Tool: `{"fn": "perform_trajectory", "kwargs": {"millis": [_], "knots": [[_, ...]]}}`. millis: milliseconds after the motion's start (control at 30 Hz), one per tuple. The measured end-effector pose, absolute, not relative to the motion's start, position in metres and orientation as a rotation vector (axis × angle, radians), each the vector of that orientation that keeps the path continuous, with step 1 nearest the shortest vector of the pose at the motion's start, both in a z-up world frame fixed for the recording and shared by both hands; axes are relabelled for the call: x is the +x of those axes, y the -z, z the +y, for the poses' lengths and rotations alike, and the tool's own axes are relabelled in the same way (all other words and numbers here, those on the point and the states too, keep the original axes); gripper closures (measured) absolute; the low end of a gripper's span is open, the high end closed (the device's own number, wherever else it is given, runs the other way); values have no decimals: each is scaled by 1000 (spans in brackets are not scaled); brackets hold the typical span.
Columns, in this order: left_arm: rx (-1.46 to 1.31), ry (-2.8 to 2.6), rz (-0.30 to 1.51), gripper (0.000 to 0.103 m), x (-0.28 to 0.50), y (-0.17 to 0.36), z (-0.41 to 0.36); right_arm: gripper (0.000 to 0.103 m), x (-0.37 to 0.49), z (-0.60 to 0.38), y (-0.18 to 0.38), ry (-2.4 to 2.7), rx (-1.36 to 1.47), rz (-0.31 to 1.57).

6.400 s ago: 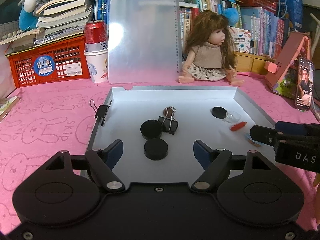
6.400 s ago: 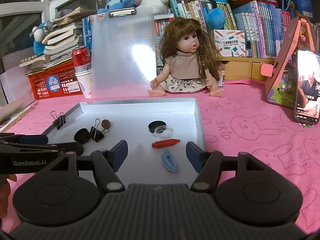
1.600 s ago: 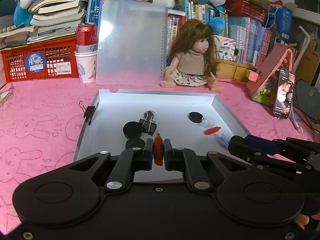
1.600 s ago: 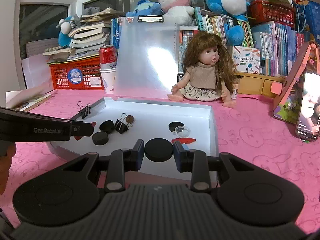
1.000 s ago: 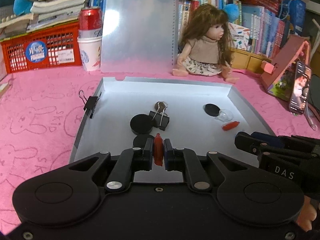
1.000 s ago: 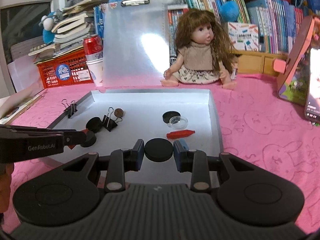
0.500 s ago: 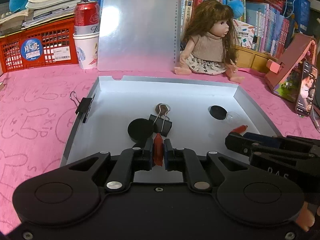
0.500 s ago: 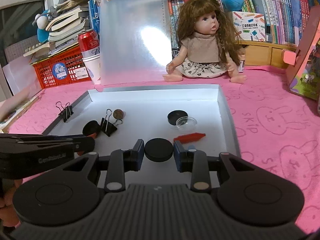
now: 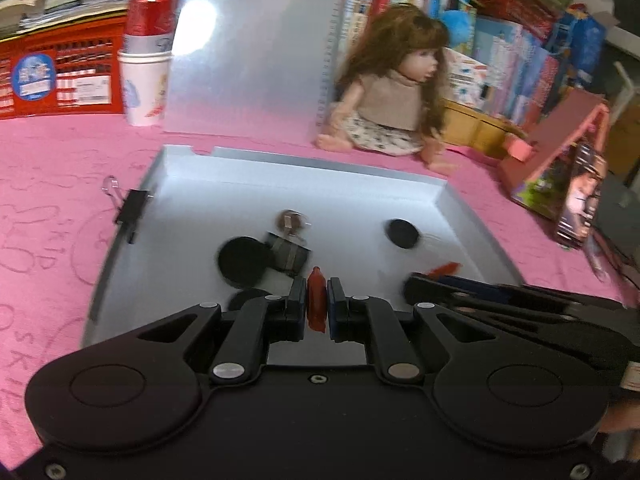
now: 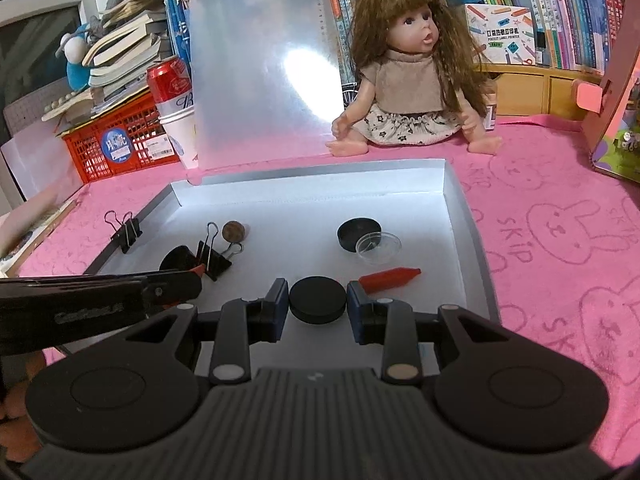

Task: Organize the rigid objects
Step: 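Carry the red screwdriver and black lid over the white box with both tools, then open both tools to drop the screwdriver and black lid into the box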

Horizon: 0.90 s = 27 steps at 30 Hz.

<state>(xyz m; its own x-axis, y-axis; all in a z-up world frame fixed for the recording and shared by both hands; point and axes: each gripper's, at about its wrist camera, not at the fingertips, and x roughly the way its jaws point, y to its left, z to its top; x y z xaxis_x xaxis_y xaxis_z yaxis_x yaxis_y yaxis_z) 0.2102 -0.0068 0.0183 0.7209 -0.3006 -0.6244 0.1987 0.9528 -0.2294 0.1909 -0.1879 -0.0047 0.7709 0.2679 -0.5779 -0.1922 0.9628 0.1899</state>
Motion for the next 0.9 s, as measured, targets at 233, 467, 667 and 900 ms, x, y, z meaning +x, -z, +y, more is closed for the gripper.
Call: {"fn": "perform_trajectory", "kwargs": {"millis": [233,467,667,900], "knots": [[-119,288,723,93,212,-13,-18,66,190,-187,7,-250,100,640],[-86,245,729,92,223,-6,-19,66,193,-184,8,-239,72,630],[-61,219,716,92,233,-5,-19,66,196,-180,8,-228,31,627],[-70,190,715,92,245,-5,-20,66,205,-178,8,-207,18,633]]}}
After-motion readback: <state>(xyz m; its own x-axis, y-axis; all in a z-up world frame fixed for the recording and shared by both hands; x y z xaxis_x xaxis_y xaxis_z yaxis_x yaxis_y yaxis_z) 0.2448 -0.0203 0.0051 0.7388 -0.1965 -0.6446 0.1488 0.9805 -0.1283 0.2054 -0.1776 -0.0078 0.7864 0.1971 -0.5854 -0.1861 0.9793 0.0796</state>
